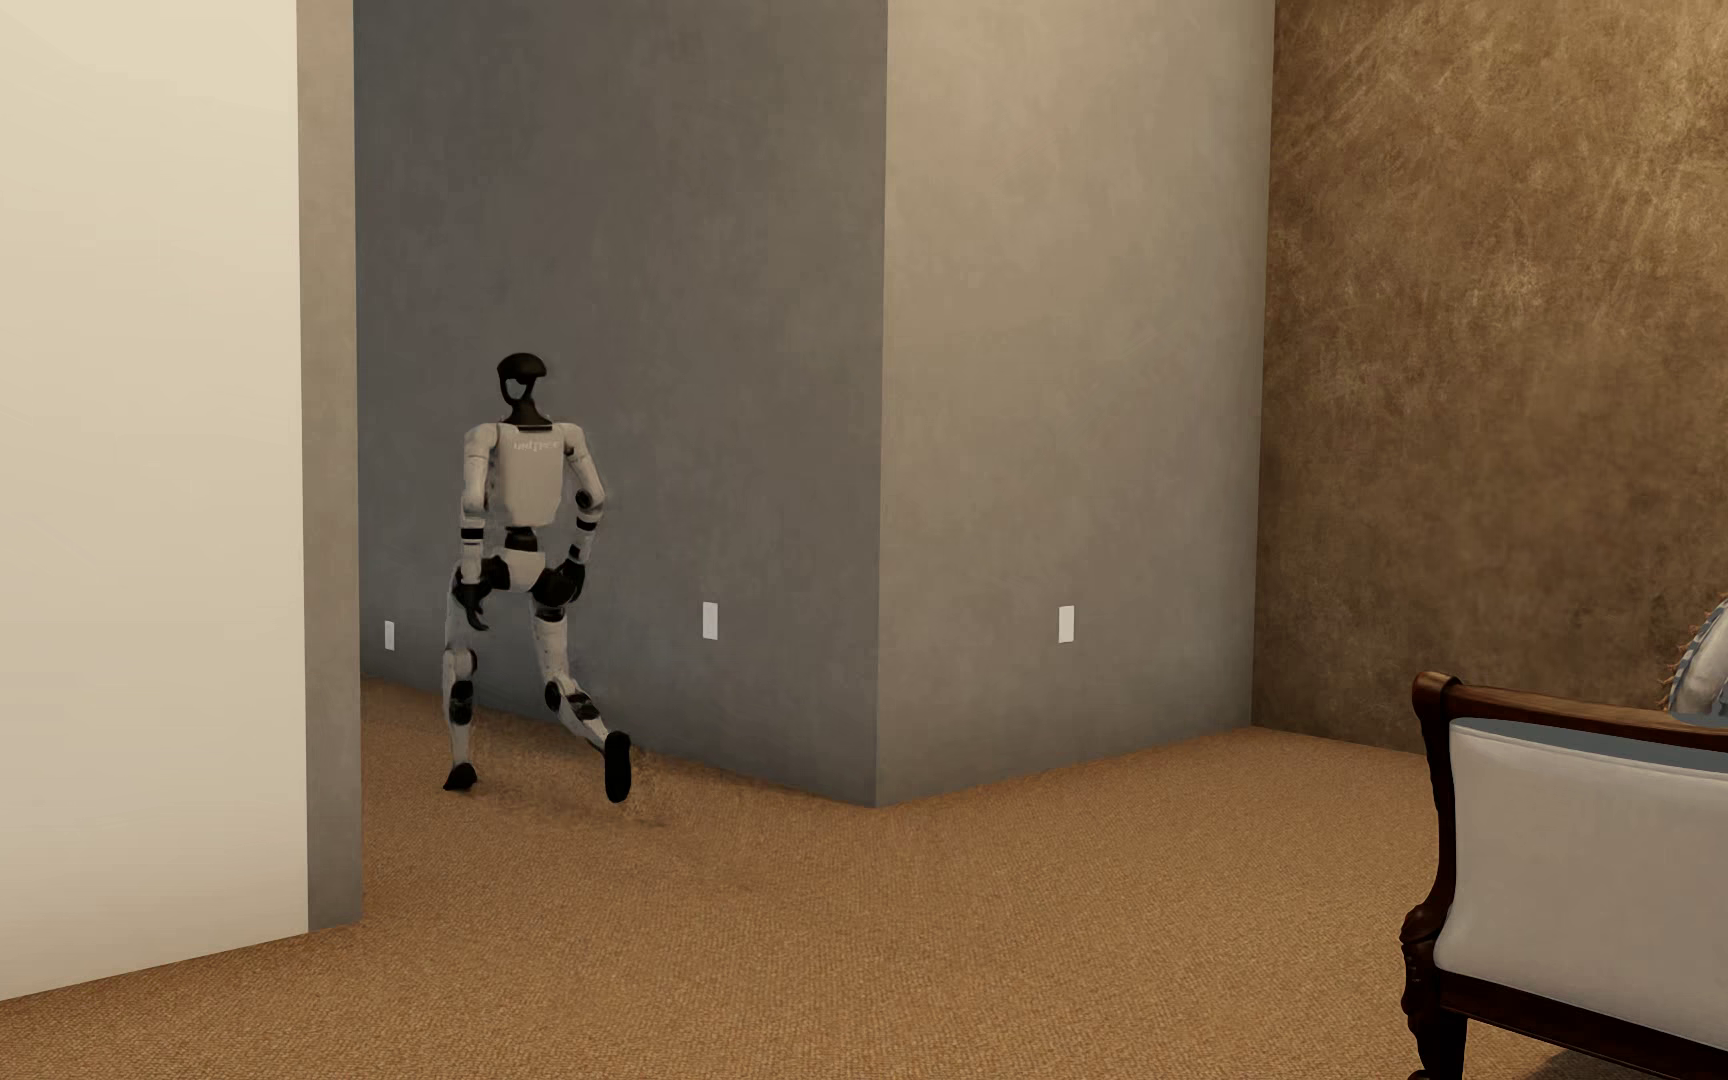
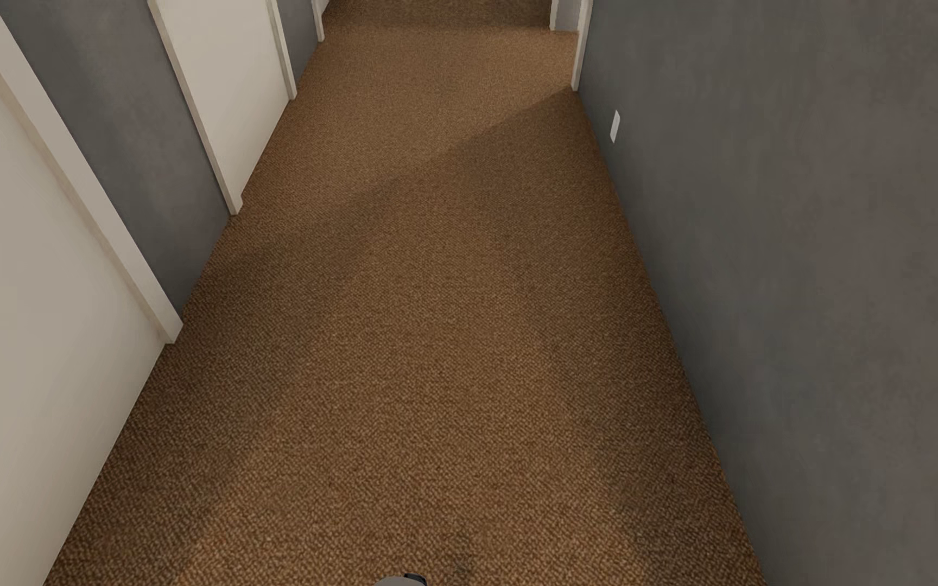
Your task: Circle the corner
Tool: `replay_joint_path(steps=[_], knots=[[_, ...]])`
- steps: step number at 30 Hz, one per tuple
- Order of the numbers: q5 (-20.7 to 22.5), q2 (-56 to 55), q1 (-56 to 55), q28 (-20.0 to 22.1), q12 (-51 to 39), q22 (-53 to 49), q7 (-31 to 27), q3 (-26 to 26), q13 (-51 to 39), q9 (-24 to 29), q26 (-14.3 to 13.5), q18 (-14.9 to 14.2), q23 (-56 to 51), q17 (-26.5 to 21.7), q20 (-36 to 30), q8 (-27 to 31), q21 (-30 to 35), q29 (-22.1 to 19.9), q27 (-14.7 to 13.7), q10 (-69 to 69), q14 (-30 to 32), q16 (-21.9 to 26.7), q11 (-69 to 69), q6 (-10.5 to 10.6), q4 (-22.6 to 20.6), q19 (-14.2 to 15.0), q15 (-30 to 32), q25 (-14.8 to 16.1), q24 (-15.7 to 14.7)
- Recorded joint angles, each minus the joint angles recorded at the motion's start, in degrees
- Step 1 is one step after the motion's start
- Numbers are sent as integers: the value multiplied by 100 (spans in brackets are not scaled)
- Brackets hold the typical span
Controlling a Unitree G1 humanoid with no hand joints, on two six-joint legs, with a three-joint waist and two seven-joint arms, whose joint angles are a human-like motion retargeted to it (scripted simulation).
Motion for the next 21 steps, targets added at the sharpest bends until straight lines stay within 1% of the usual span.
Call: replay_joint_path(steps=[1, 2, 3, 4, 5, 6, 7, 8, 9, 10, 11, 12, 13, 14, 15, 16, 17, 18, 19, 20, 21], knots=[[-7, -665, 397, 0, -169, -82, 0, -124, -11, 122, 0, 0, 221, 10, 102, 0, 294, 0, 0, 21, -117, -16, 1169, -11, -260, 0, -516, 0, 0], [73, -1229, 1086, 0, -395, -208, 0, -336, -22, 266, 0, 0, 438, 17, 189, 0, 527, 0, 0, -302, -469, -10, 1849, 44, -326, 0, -1387, 0, 0], [216, -1748, 1698, 0, -604, -310, 0, -664, 110, 236, 0, 0, 606, 20, 312, 0, 680, 0, 0, -605, -918, -14, 2015, 167, -345, 0, -2002, 0, 0], [371, -2085, 2344, 0, -677, -765, 0, -1079, 281, 320, 0, 0, 647, -7, 635, 0, 769, 0, 0, -887, -1304, 38, 1748, 304, -259, 0, -2338, 0, 0], [465, -2483, 2889, 0, -843, -1243, 0, -1444, 444, 332, 0, 0, 653, -57, 638, 0, 817, 0, 0, -1207, -1709, 166, 1122, 447, -136, 0, -2469, 0, 0], [502, -2729, 3405, 0, -1056, -1582, 0, -1721, 600, 339, 0, 0, 705, -94, 734, 0, 825, 0, 0, -1467, -2145, 242, 155, 546, -8, 0, -2437, 0, 0], [479, -2903, 3772, 0, -1284, -1876, 0, -1950, 734, 299, 0, 0, 709, -126, 909, 0, 850, 0, 0, -1598, -2569, 284, -995, 591, 92, 0, -2322, 0, 0], [459, -3009, 4026, 0, -1520, -2068, 0, -2111, 852, 213, 0, 0, 707, -129, 1184, 0, 866, 0, 0, -1680, -2870, 294, -2260, 612, 159, 0, -2454, 0, 0], [427, -3063, 4171, 0, -1766, -2241, 0, -2243, 919, 89, 0, 0, 827, -94, 1404, 0, 830, 0, 0, -1700, -3153, 325, -3193, 578, 148, 0, -1382, 0, 0], [242, -3245, 4392, 0, -1931, -2400, 0, -2334, 1015, -15, 0, 0, 826, -92, 1584, 0, 843, 0, 0, -1674, -3418, 360, -5365, 553, 239, 0, -41, 0, 0], [167, -3397, 4668, 0, -2097, -2485, 0, -2401, 997, 40, 0, 0, 1042, -45, 1604, 0, 911, 0, 0, -1616, -3482, 414, -5751, 530, 350, 0, -661, 0, 0], [138, -3683, 4929, 0, -2123, -2473, 0, -2485, 1029, 86, 0, 0, 1143, -24, 1616, 0, 926, 0, 0, -1466, -3350, 428, -3195, 508, 471, 0, -2486, 0, 0], [220, -3669, 5124, 0, -1953, -2635, 0, -2601, 1064, 86, 0, 0, 1201, -46, 1725, 0, 1036, 0, 0, -1054, -2961, 436, -2568, 517, 624, 0, -2972, 0, 0], [388, -3928, 4912, 0, -1875, -2394, 0, -2551, 1057, -65, 0, 0, 1449, -4, 1676, 0, 972, 0, 0, -387, -2232, 294, -2045, 593, 691, 0, -3201, 0, 0], [760, -3529, 4719, 0, -1691, -2038, 0, -2414, 992, 37, 0, 0, 1727, -20, 1572, 0, 1167, 0, 0, 671, -1226, 142, -1709, 848, 1029, 0, -3449, 0, 0], [787, -3165, 4133, 0, -1647, -1664, 0, -2289, 806, 77, 0, 0, 1817, -42, 1234, 0, 1250, 0, 0, 1956, -480, 50, -1691, 840, 913, 0, -3648, 0, 0], [1049, -2782, 3363, 0, -1557, -1484, 0, -2108, 793, 228, 0, 0, 1494, -29, 900, 0, 730, 0, 0, 3438, -359, 53, -1773, 941, 1050, 0, -3838, 0, 0], [1111, -2385, 2806, 0, -1461, -1542, 0, -1716, 599, 338, 0, 0, 1246, -34, 660, 0, 836, 0, 0, 4320, -1216, 91, -1985, 828, 899, 0, -3883, 0, 0], [1048, -1957, 2547, 0, -1290, -1582, 0, -1266, 392, 476, 0, 0, 976, -7, 287, 0, 729, 0, 0, 4880, -3440, 179, -2218, 577, 601, 0, -3852, 0, 0], [1138, -1570, 1512, 0, -1128, -944, 0, -962, 331, 499, 0, 0, 563, -29, 580, 0, 507, 0, 0, 4873, -2182, -75, -2469, 579, 742, 0, -3899, 0, 0], [1119, -1225, 858, 0, -910, -758, 0, -809, 246, 548, 0, 0, 109, -35, 689, 0, 329, 0, 0, 4389, -1211, -93, -2691, 462, 699, 0, -3931, 0, 0]])
